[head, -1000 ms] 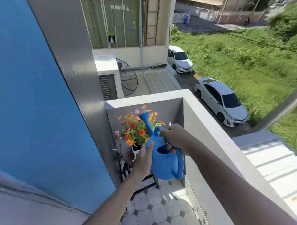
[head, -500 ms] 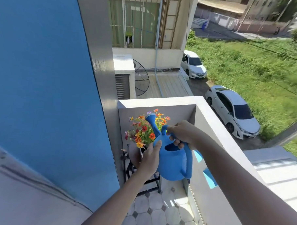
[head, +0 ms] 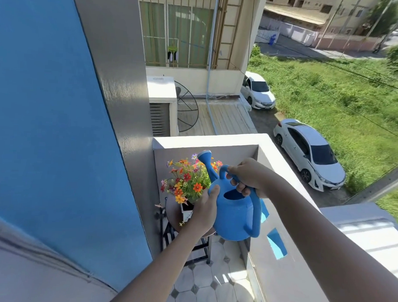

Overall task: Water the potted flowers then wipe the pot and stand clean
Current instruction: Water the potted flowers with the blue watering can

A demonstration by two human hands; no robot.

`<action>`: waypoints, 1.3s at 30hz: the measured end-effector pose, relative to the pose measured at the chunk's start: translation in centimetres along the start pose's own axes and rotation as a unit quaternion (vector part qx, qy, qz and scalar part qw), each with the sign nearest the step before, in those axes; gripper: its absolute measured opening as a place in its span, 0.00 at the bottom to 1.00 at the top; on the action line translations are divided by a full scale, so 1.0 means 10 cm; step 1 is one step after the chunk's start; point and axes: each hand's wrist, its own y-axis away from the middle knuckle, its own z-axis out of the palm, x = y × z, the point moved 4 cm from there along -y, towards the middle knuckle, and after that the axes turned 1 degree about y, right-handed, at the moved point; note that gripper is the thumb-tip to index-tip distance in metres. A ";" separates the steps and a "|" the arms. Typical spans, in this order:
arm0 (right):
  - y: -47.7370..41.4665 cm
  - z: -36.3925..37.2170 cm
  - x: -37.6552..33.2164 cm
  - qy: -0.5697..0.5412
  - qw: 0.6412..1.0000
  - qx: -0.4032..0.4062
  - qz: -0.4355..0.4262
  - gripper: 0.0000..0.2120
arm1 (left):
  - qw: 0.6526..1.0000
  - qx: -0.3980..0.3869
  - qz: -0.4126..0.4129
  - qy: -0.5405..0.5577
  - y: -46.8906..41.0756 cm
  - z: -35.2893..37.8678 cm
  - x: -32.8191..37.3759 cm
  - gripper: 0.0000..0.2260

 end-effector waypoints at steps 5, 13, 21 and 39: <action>0.02 -0.12 0.08 -0.002 1.000 0.006 0.009 0.15 | 1.000 -0.001 -0.003 -0.012 0.00 0.15 0.02 0.26; 0.12 -0.27 0.28 -0.022 0.999 0.011 0.025 0.15 | 0.999 -0.020 -0.010 -0.041 0.12 0.34 0.00 0.26; 0.29 -0.19 0.42 -0.036 0.999 -0.005 0.036 0.14 | 0.999 -0.043 -0.015 -0.023 0.21 0.36 -0.22 0.25; 0.40 0.41 0.16 -0.020 0.997 -0.078 0.004 0.15 | 0.998 0.054 -0.002 -0.011 0.57 -0.27 -0.26 0.24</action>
